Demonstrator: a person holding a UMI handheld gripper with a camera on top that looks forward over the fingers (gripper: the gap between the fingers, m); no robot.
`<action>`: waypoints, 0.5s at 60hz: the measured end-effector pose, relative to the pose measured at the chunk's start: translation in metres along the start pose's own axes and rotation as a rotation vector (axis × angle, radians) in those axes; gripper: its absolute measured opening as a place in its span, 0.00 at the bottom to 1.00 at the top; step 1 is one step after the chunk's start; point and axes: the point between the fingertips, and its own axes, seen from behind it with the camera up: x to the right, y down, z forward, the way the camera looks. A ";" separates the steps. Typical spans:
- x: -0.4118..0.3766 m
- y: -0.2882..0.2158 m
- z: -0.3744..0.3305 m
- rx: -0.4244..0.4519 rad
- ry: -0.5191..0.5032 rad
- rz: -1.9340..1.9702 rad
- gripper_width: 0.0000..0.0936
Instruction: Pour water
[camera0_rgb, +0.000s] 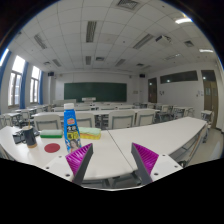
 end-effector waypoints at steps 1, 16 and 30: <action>0.000 -0.001 0.000 0.001 -0.002 -0.006 0.89; -0.035 -0.027 0.010 0.030 -0.078 -0.062 0.89; -0.134 -0.038 0.063 0.024 -0.250 -0.093 0.88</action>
